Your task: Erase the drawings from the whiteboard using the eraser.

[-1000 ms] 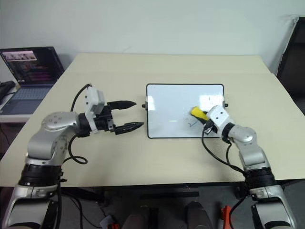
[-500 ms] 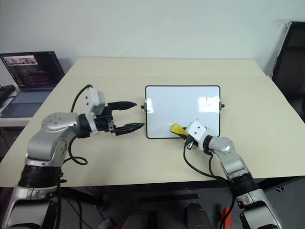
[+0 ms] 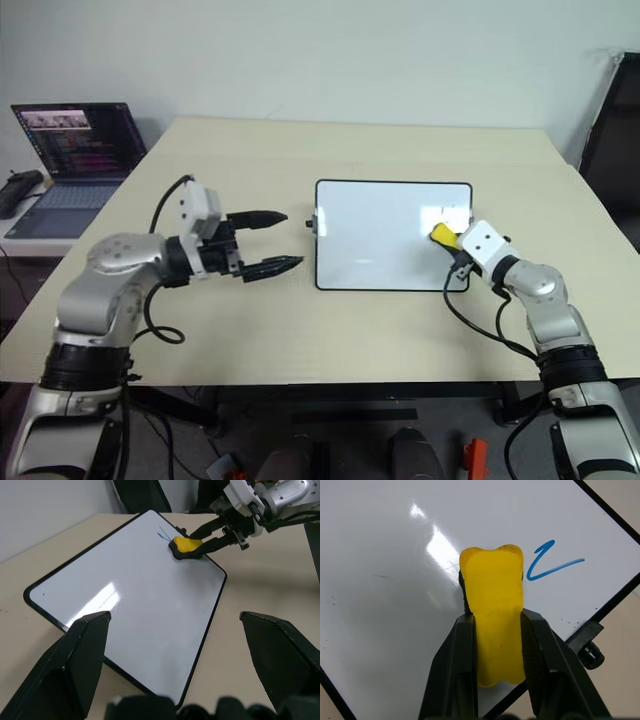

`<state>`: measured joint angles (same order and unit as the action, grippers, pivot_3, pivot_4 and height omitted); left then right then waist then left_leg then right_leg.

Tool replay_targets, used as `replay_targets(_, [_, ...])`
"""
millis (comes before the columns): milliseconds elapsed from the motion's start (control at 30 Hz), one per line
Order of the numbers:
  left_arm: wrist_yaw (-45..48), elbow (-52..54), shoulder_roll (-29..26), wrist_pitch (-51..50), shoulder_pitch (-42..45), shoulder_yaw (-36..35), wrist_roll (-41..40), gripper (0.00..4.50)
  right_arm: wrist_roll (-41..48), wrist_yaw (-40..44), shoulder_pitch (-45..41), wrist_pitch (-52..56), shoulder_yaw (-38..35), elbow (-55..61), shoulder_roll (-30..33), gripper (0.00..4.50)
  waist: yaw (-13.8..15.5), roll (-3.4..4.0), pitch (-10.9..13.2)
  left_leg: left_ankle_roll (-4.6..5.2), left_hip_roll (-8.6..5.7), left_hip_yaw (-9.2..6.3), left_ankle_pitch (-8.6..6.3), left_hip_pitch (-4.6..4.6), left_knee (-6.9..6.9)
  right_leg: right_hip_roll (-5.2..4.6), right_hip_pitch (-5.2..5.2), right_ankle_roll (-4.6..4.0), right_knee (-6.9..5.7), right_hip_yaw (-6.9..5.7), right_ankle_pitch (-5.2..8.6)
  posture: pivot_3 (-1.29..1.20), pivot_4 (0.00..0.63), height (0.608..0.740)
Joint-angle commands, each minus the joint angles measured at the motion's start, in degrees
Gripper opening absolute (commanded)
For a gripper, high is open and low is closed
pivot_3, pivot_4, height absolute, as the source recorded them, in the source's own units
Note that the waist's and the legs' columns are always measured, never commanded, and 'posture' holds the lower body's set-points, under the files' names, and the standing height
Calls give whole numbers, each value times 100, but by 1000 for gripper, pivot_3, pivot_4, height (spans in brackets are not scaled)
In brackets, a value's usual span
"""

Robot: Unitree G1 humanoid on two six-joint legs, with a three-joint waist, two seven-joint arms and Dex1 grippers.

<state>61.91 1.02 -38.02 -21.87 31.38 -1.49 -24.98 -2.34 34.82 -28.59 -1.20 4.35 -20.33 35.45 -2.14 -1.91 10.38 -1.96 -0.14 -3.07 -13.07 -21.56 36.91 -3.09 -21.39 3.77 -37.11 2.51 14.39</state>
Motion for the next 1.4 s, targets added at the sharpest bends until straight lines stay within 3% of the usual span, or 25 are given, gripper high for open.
replay_targets(33, [23,-6,14,111,149,-20,9,4500,-173,-18,202,274,243,65,-243,836,-35,-2,-1,0,0,1,0,-3,-2,0,0,1,4,0,-2,0,150,740])
replay_targets(367, [32,-6,1,117,136,-39,8,4500,-436,340,714,969,1113,1067,-911,833,-156,-2,-1,0,13,4,-1,-12,-25,8,-27,-4,7,0,-4,0,150,740])
replay_targets(533, [28,-7,-16,114,121,-54,14,4500,-354,315,674,1010,826,1189,-711,833,-102,-1,0,0,10,3,-1,-19,-25,4,-32,-3,11,-1,-4,0,150,740])
replay_targets(733, [45,-11,-98,109,117,-140,-5,4500,1182,1067,614,1714,-594,2442,17,830,33,27,24,0,-1,-1,-1,-84,-22,-2,-82,2,13,-3,-6,0,150,740])
replay_targets(867, [127,-17,-271,94,81,-261,-58,4500,2102,1977,904,2721,-1501,3157,1190,830,69,37,32,-2,-9,-14,-2,-148,-25,-3,-136,20,15,-13,-40,0,150,740])
replay_targets(1067, [246,-21,-440,84,-25,-312,-73,4500,2108,2710,1414,2458,-2370,2696,2566,830,57,32,36,-8,-12,1,-14,-150,-75,-8,-158,17,27,-8,-13,0,150,740])
replay_targets(1400, [301,128,-662,7,-109,-476,-143,4500,1979,2941,1402,1957,-2499,1987,2901,830,19,35,41,-9,-5,14,-11,-148,-78,0,-175,8,10,1,-7,0,150,740])
